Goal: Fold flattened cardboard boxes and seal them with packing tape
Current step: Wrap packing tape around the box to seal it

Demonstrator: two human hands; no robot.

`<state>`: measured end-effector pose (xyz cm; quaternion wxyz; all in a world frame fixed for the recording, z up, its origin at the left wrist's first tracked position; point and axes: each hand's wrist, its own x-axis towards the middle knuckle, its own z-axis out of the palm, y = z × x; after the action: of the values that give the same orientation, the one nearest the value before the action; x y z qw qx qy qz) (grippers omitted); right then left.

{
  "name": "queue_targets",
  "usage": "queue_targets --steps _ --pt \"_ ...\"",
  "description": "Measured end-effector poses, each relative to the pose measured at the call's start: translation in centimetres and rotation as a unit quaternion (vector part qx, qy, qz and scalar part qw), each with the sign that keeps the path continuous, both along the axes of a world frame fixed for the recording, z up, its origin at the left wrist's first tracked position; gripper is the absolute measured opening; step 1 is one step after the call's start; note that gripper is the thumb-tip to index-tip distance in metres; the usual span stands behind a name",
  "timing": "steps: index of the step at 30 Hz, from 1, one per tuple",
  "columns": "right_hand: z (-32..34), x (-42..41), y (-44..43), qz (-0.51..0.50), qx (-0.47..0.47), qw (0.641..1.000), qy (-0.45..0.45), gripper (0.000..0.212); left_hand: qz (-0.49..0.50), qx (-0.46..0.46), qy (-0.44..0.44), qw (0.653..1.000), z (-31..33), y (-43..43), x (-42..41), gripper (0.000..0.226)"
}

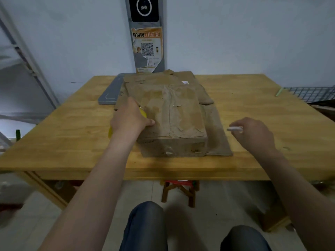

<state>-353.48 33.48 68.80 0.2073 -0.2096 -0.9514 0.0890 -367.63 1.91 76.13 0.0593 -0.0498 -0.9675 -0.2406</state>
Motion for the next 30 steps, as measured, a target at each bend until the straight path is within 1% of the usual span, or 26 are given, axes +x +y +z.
queue_targets --steps 3,5,7,9,10,11,14,17,20,22,25,28,30 --pt "-1.4 -0.1 0.5 -0.038 -0.026 0.997 -0.068 0.018 0.002 -0.005 -0.003 1.0 0.0 0.1 -0.1 0.078" --pt "-1.2 -0.7 0.1 -0.029 -0.029 0.996 -0.074 0.03 0.001 -0.008 -0.003 1.0 0.0 0.0 -0.1 0.077" --pt "0.5 -1.5 -1.5 0.036 -0.044 0.998 -0.014 0.041 0.002 -0.014 0.0 1.0 0.1 -0.1 -0.1 0.078" --pt "3.3 -2.3 -4.3 0.128 -0.057 0.989 0.056 0.04 -0.001 -0.017 0.003 1.0 0.0 -0.3 -0.2 0.079" --pt "4.6 -2.6 -5.9 0.165 -0.056 0.983 0.065 0.038 -0.005 -0.013 0.003 1.0 -0.1 -0.4 -0.4 0.08" --pt "5.7 -2.9 -7.6 0.194 -0.043 0.979 0.05 0.039 -0.01 -0.006 0.002 1.0 -0.2 -0.5 -0.5 0.082" --pt "6.6 -3.6 -12.3 0.247 0.004 0.968 -0.049 0.049 -0.031 0.032 0.003 0.999 -0.3 -1.1 -0.7 0.088" --pt "5.5 -4.2 -14.4 0.247 0.046 0.963 -0.099 0.062 -0.047 0.096 -0.023 0.994 -0.4 -2.0 -0.7 0.085" --pt "5.1 -4.7 -14.8 0.238 0.061 0.964 -0.101 0.068 -0.056 0.139 -0.044 0.988 -0.7 -2.9 -0.8 0.074" --pt "4.7 -5.0 -14.6 0.232 0.071 0.965 -0.097 0.072 -0.061 0.144 -0.036 0.987 -0.8 -3.1 -0.7 0.073" --pt "3.6 -4.8 -14.6 0.221 0.113 0.964 -0.092 0.08 -0.067 0.14 -0.025 0.988 -1.0 -2.9 -0.6 0.075" --pt "1.7 -4.6 -14.6 0.201 0.17 0.962 -0.07 0.093 -0.073 0.14 -0.02 0.987 -1.2 -2.6 -0.6 0.077" --pt "0.7 -4.8 -14.6 0.193 0.191 0.961 -0.058 0.1 -0.073 0.133 -0.012 0.988 -1.1 -2.3 -0.4 0.076"
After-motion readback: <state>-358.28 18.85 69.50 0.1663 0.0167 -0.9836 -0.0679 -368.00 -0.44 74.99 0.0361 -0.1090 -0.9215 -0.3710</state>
